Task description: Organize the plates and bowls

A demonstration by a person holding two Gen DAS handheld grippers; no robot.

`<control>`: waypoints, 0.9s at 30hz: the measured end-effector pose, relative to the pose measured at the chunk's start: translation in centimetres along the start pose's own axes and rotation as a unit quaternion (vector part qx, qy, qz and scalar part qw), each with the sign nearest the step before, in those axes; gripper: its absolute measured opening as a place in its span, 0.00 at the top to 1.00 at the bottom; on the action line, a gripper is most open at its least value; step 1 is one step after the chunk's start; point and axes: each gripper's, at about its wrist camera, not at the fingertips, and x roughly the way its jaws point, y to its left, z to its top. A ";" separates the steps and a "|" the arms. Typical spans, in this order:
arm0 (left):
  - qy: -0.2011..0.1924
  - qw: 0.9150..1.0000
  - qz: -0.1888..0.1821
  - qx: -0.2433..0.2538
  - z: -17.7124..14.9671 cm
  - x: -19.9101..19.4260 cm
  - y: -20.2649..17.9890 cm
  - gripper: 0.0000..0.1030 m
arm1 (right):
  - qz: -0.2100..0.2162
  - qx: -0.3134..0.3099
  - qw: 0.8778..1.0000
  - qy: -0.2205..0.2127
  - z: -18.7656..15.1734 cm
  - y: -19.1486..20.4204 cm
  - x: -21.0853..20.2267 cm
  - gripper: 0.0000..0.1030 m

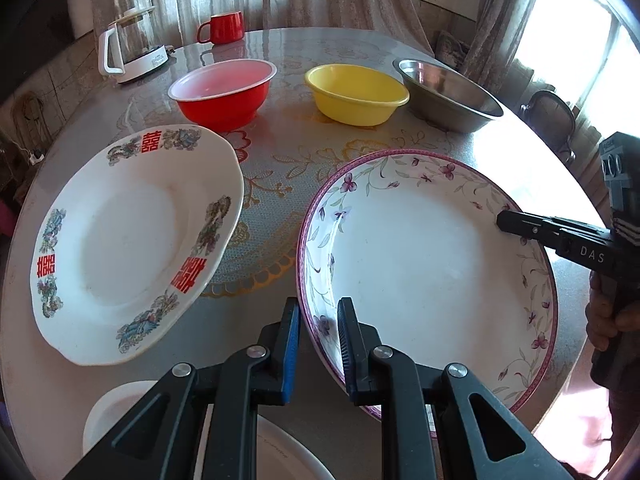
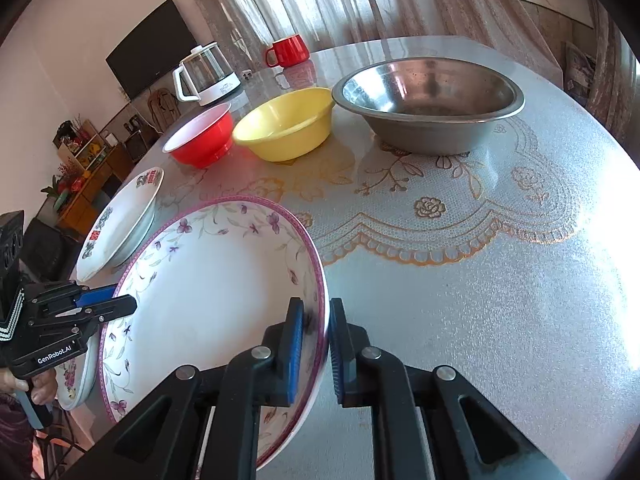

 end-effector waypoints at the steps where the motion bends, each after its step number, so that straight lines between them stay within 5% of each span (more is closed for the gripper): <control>1: -0.004 1.000 -0.003 -0.008 -0.1 -0.2 0.1 0.82 | 0.002 0.001 1.000 -0.002 0.0 0.0 -0.1 0.91; 18: -0.020 0.999 -0.026 -0.036 -0.4 -0.2 -1.4 0.82 | 0.049 0.048 0.997 -0.025 -2.3 -3.0 -2.6 0.91; 27: -0.018 0.998 -0.003 -0.064 0.0 -0.2 0.3 0.82 | 0.006 0.024 0.999 -0.021 -0.6 -0.3 -0.3 0.91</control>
